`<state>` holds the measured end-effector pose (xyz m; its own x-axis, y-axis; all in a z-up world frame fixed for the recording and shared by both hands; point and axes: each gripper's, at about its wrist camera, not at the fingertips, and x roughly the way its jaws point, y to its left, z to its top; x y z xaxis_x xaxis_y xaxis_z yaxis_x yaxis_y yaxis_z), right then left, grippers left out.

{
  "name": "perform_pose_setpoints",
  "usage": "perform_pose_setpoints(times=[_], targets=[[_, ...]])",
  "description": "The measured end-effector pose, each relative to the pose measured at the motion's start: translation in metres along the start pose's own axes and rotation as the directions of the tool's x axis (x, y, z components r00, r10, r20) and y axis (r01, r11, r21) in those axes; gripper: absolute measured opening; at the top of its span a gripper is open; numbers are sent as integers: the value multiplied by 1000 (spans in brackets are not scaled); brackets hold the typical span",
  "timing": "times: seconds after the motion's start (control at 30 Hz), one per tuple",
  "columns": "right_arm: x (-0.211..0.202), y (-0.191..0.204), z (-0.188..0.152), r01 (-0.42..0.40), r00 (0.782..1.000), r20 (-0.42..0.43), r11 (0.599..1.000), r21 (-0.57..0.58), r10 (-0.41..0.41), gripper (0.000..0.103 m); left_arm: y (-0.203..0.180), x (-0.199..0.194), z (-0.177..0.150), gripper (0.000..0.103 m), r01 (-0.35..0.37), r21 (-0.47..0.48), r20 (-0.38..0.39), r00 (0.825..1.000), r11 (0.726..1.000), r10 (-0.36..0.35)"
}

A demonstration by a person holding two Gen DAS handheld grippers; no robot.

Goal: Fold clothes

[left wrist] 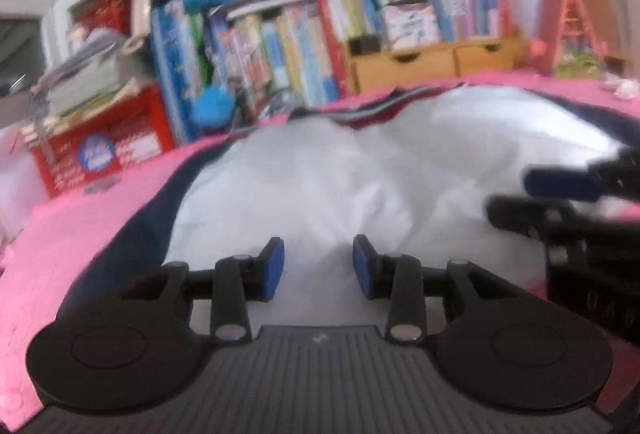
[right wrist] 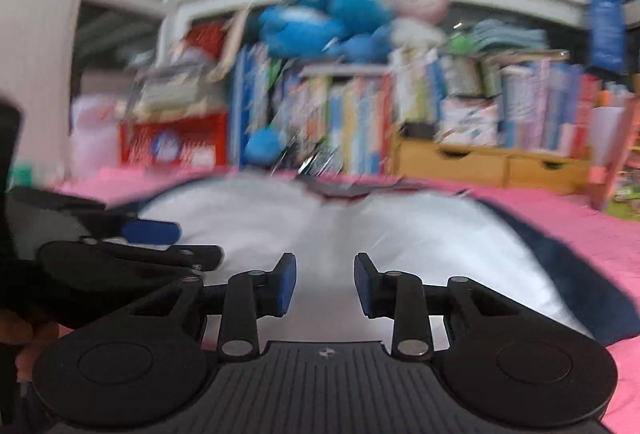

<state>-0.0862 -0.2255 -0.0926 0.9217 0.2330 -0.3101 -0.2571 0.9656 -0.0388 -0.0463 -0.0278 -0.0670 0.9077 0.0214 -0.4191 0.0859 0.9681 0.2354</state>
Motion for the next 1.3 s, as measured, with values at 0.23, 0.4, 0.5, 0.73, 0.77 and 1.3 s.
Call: perform_pose_setpoints(times=[0.23, 0.4, 0.5, 0.73, 0.77, 1.3], targets=[[-7, -49, -22, 332, 939, -59, 937, -113, -339, 29, 34, -1, -27, 37, -259, 145, 0, 965, 955, 262], [-18, -99, -25, 536, 826, -74, 819, -204, -559, 30, 67, -4, -35, 37, -313, 142, -33, 947, 939, 320], [-29, -101, -16, 478, 859, -61, 840, -258, -508, 30, 85, -19, -27, 35, -216, 51, -44, 975, 975, 218], [-47, -37, 7, -73, 985, -168, 960, -269, 28, 45, 76, -47, 2, 35, 231, -121, -26, 971, 965, -236], [-46, -26, 5, -82, 987, -159, 947, -312, 33, 47, 67, -50, 3, 35, 256, -72, -11, 966, 964, -257], [-8, 26, 12, -255, 966, -214, 671, -696, 144, 34, -34, -28, 4, 40, 421, 575, -95, 886, 702, -454]])
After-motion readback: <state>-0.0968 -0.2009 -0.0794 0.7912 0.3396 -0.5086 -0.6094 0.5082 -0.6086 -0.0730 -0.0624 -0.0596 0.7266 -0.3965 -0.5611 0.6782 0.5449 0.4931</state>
